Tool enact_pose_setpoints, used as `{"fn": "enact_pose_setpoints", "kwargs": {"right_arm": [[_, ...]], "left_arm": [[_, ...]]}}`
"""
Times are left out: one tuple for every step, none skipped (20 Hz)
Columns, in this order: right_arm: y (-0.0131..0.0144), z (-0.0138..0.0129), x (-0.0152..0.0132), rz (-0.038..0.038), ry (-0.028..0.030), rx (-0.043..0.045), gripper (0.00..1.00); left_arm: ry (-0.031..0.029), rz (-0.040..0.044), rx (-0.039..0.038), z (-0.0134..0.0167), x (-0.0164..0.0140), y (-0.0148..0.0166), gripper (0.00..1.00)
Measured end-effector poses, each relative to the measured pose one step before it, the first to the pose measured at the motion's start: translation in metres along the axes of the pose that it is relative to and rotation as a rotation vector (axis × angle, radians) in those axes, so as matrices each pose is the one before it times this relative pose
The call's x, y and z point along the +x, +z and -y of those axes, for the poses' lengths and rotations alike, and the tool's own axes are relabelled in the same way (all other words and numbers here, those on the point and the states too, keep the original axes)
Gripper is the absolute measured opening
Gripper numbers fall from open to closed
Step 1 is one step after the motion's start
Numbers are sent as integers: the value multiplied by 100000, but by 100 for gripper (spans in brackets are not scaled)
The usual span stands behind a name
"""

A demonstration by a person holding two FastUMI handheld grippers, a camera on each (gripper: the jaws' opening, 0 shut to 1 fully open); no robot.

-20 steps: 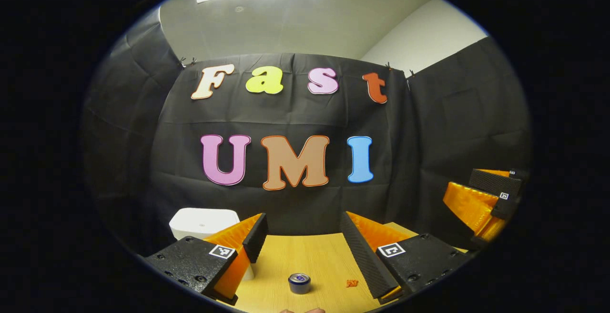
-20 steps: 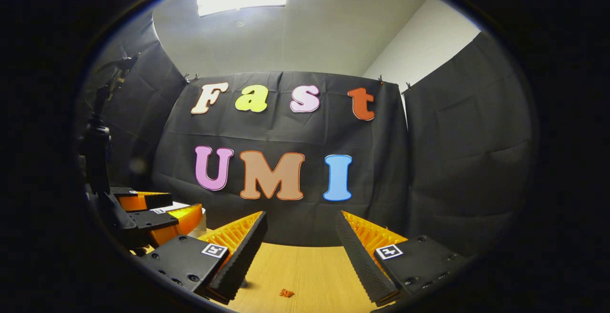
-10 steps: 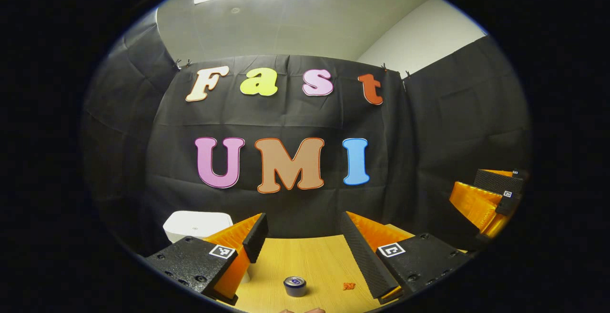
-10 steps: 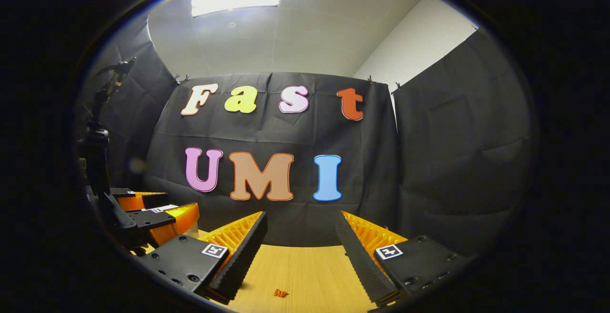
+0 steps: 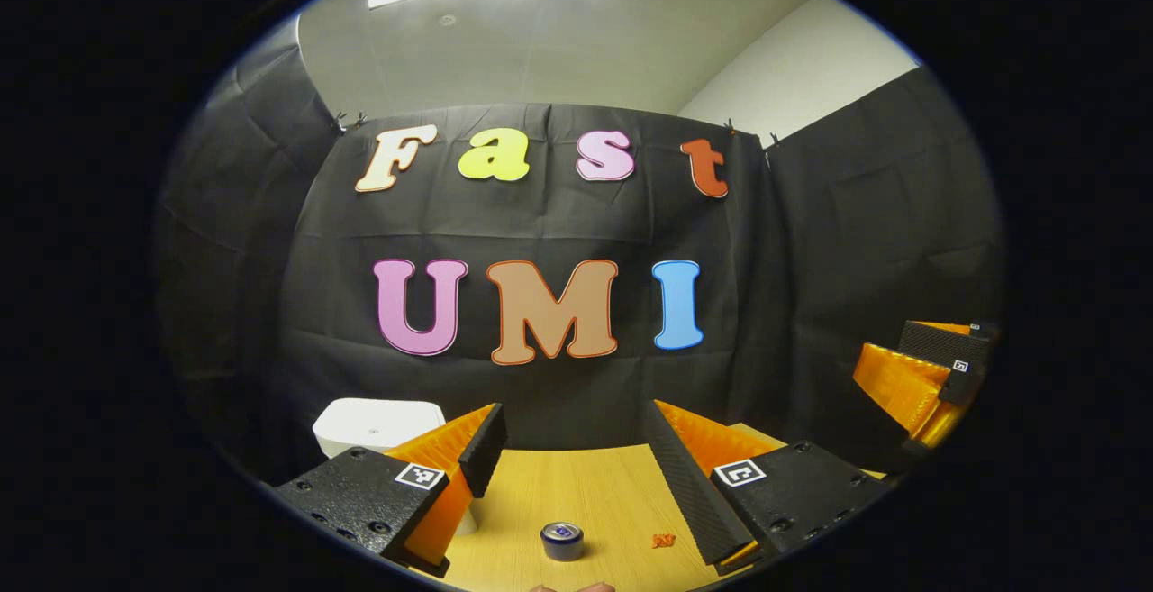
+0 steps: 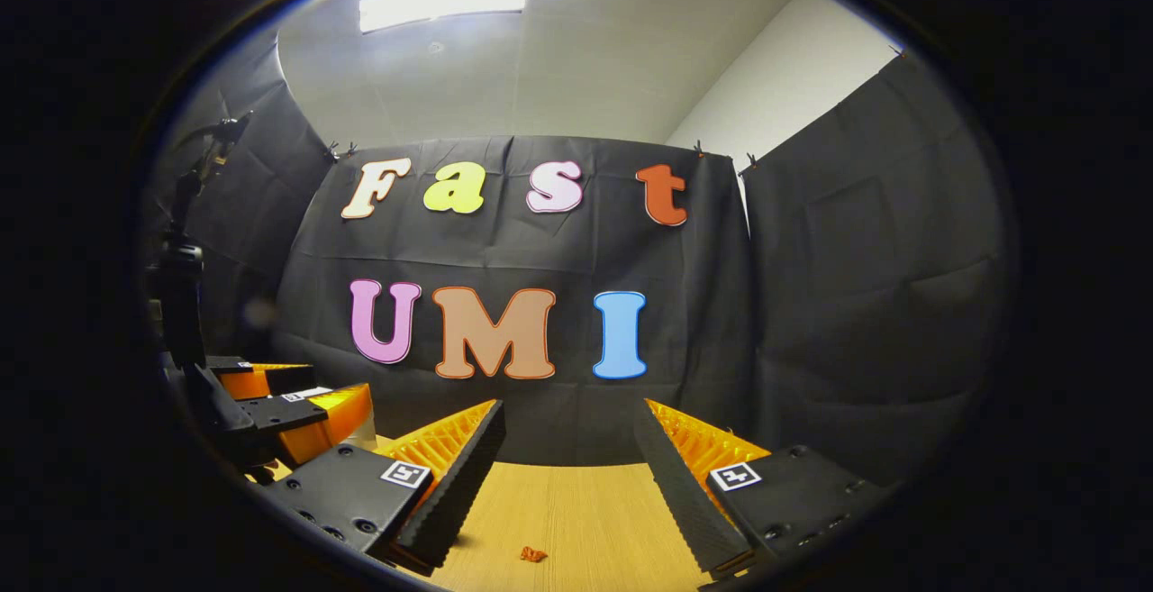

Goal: Press the lid of the desktop garbage bin to open it, pick up the crumpled paper on the desktop and throw it into the bin, then pick up the pop can on the desktop and drop it into the bin, and finally close the garbage bin lid.

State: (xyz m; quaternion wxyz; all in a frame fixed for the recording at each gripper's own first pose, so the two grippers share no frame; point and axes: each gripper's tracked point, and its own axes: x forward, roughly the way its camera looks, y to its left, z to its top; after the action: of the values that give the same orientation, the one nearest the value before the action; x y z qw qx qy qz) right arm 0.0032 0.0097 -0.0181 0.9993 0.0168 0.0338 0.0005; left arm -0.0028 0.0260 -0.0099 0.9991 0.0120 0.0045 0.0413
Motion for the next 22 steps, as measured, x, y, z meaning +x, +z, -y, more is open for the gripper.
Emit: {"fn": "enact_pose_setpoints", "kwargs": {"right_arm": [[-150, -83, -19, -309, 434, -89, 96], [-119, -106, 35, -201, 519, -66, 96], [48, -90, -36, -64, 364, -148, 96], [46, -12, -139, -62, 243, -146, 96], [71, 32, 90, -10, 195, -7, 96], [-93, -10, -14, 168, 248, 71, 96], [105, -40, 41, 157, 149, 79, 96], [35, -37, -45, 174, 232, 86, 96], [27, -35, 61, 138, 309, 139, 96], [-114, -33, 131, 35, 386, 165, 96], [-30, -52, 116, 20, 380, 138, 96], [19, 15, -55, 50, 270, 170, 96], [3, -40, -20, -63, 294, 186, 96], [-134, -33, 109, 6, 267, 56, 96], [-2, 122, 265, -390, 51, -231, 96], [-93, 115, 66, -181, -159, -195, 96], [78, 122, -70, 125, -340, 89, 96], [128, 52, -116, 446, -204, 213, 96], [84, 15, 60, 424, -214, 5, 96], [40, 68, 6, 428, -271, -149, 96], [-6, 49, -40, 441, -78, 58, 96], [24, -140, -83, 598, 196, 509, 96]], "left_arm": [[394, -149, 5, -92, -22, 21, 93], [204, 111, 37, -52, -56, 94, 93], [148, 26, 101, -5, -17, 11, 93], [-4, 145, 145, 30, -15, 94, 93], [97, 361, 119, 35, -76, 75, 93], [89, 203, 214, -13, -84, 141, 93], [363, 272, 161, -153, -32, 60, 92], [295, 120, -13, -65, -15, 42, 93], [458, -140, 91, -81, -43, -72, 93], [514, 60, 15, -50, -19, -75, 93], [391, -8, 51, -71, -71, 65, 93], [547, 21, 247, -160, 49, 52, 93], [622, -7, 245, -145, -37, -65, 93], [159, -64, 49, -14, 23, 45, 93], [56, -21, -107, 115, 51, -104, 93], [-336, -198, -11, 65, 79, -30, 93], [-166, -144, 244, 57, 67, -45, 95], [245, 105, 118, -65, -45, -40, 93], [216, 211, -376, -78, 65, 84, 93], [61, -242, -562, 62, 70, -99, 93], [-21, -1022, -167, 102, 116, -358, 92], [-134, -1332, 286, 123, 21, -199, 93]]}}
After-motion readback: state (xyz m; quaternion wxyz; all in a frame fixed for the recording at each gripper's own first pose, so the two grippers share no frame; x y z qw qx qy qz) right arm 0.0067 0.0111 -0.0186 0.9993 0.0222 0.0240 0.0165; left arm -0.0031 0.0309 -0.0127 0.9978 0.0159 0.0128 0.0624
